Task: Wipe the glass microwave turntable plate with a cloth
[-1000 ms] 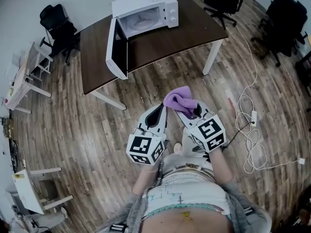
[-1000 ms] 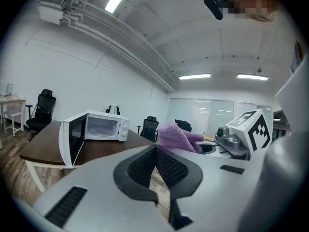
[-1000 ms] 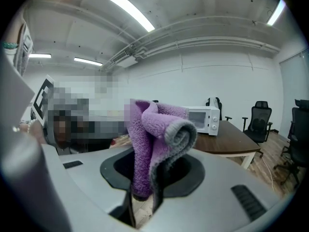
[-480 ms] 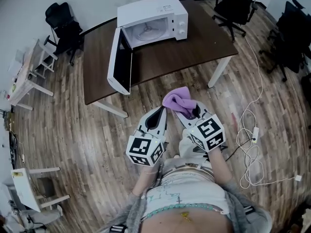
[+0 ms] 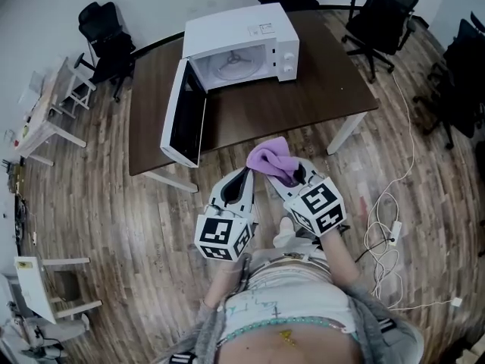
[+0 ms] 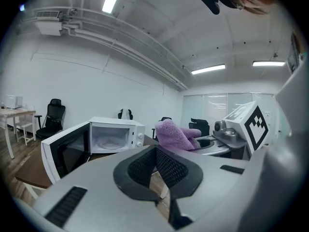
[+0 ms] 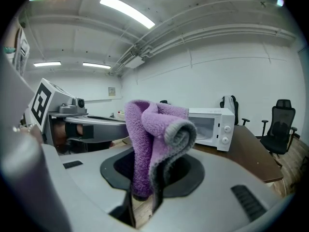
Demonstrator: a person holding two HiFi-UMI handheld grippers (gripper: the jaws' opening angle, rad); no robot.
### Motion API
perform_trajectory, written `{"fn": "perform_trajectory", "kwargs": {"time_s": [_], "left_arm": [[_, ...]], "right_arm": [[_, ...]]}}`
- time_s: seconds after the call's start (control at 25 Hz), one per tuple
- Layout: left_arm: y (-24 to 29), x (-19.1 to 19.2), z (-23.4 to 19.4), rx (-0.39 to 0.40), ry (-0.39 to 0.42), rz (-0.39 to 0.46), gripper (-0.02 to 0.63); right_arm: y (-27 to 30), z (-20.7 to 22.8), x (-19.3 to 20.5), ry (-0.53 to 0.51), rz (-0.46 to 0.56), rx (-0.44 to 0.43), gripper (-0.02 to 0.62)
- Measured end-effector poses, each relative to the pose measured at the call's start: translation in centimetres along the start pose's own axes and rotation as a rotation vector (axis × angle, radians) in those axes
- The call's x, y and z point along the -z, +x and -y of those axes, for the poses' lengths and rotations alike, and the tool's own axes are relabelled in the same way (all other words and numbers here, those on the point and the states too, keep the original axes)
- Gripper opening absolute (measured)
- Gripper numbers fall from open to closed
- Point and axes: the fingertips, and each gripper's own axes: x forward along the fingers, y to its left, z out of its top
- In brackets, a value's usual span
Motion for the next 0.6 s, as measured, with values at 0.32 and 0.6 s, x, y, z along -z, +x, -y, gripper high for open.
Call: {"fn": "perform_trajectory", "kwargs": {"time_s": [0.32, 0.6], "left_arm": [[3.1, -0.1, -0.3, -0.065, -0.049, 0.007, 0.011], [3.6, 0.4, -1.2, -0.132, -0.085, -0.012, 0.011]], "right_arm": [[0.8, 4.1, -0.6, 0.006, 0.008, -0.043, 0.115], [2.0, 4.6, -0.2, 0.014, -0.006, -0.116, 0.115]]}}
